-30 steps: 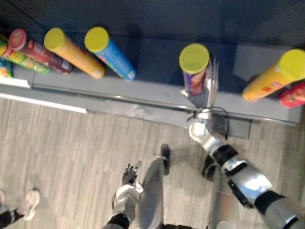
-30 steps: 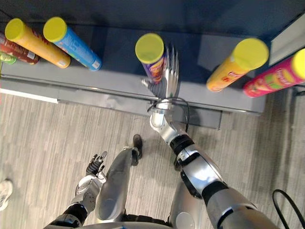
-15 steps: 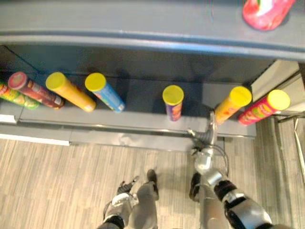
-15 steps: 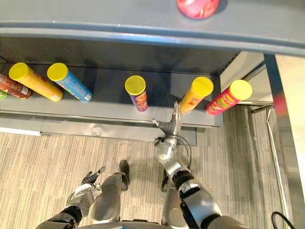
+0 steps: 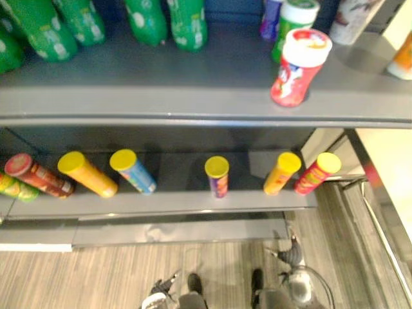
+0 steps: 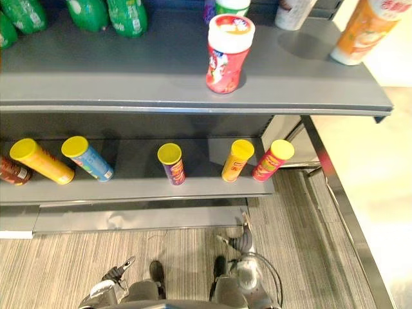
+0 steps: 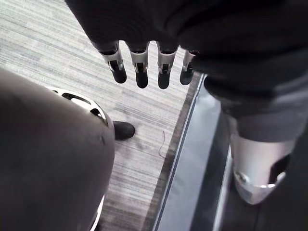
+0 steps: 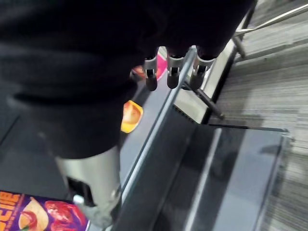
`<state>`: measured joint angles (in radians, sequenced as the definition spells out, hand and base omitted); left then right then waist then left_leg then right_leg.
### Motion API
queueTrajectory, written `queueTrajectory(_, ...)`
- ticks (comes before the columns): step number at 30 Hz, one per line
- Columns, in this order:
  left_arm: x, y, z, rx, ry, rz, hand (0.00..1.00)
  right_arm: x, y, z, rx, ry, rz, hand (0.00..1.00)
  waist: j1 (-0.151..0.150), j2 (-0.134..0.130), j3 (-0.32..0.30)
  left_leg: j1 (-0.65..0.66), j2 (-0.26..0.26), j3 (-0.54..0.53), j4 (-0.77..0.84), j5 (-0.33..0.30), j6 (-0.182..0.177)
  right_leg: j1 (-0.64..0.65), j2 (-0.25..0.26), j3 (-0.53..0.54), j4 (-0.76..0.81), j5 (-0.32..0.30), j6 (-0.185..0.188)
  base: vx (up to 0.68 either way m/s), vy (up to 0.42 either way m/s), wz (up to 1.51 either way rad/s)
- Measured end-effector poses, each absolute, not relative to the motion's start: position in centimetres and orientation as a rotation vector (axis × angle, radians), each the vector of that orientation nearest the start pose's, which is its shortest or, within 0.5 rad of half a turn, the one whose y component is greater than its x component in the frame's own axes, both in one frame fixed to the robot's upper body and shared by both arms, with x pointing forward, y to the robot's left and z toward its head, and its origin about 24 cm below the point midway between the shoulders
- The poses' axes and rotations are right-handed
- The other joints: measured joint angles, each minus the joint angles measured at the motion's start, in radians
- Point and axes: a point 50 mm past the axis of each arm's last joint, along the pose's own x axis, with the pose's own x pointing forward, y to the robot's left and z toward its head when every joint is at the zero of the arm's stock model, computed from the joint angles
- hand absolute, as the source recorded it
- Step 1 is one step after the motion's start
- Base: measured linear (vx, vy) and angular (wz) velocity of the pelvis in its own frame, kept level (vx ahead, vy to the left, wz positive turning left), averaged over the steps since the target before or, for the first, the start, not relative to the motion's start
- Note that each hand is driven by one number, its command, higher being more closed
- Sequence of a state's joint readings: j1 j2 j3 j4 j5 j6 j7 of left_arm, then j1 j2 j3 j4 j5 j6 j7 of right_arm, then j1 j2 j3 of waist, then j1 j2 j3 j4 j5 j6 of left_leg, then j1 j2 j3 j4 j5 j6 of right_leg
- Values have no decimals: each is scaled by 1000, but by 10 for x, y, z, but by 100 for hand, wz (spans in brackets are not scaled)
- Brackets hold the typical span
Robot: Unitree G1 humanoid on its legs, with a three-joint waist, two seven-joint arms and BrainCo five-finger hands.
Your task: Put the gum and the chips on the shelf.
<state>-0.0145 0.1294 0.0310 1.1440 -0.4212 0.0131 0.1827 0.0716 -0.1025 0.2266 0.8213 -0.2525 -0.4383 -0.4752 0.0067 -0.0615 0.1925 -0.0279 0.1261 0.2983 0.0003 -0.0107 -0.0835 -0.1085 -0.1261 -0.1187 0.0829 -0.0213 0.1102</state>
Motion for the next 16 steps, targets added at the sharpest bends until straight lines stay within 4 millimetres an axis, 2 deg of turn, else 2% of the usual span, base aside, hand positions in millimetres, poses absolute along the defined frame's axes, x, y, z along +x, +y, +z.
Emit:
queueTrajectory(1, 104, 211, -161, -198, 1134, 496, 0, 160, -158, -107, -418, 415, -109, 0, -10, 0, -4, 15, -3, 4, -14, 5, 1, 12, 1, 5, -9, 1, 1, 27, 17, -12)
queueTrajectory(4, 95, 212, -164, -248, 1155, 530, 0, 134, -171, -128, -356, 603, -138, 0, -10, 2, -24, 53, -11, 23, -47, 10, 3, 34, 1, 20, -29, 6, 7, 35, 24, -14)
queueTrajectory(7, 86, 215, -165, -284, 1159, 585, 0, 122, -183, -136, -268, 695, -234, 0, -20, 3, -39, 80, -19, 33, -70, 12, 5, 53, -1, 25, -43, 9, 11, 42, 27, -8)
queueTrajectory(12, 66, 217, -167, -304, 1146, 811, 0, 93, -203, -153, -4, 887, -442, 0, -25, 14, -71, 130, -33, 43, -95, 8, 6, 103, -4, 24, -71, 12, 17, 65, 27, -2)
queueTrajectory(16, 57, 212, -169, -335, 1148, 886, 0, 78, -206, -160, 145, 971, -572, 0, -25, 20, -70, 153, -39, 40, -96, 6, 4, 133, -5, 16, -81, 12, 17, 34, 16, 3)
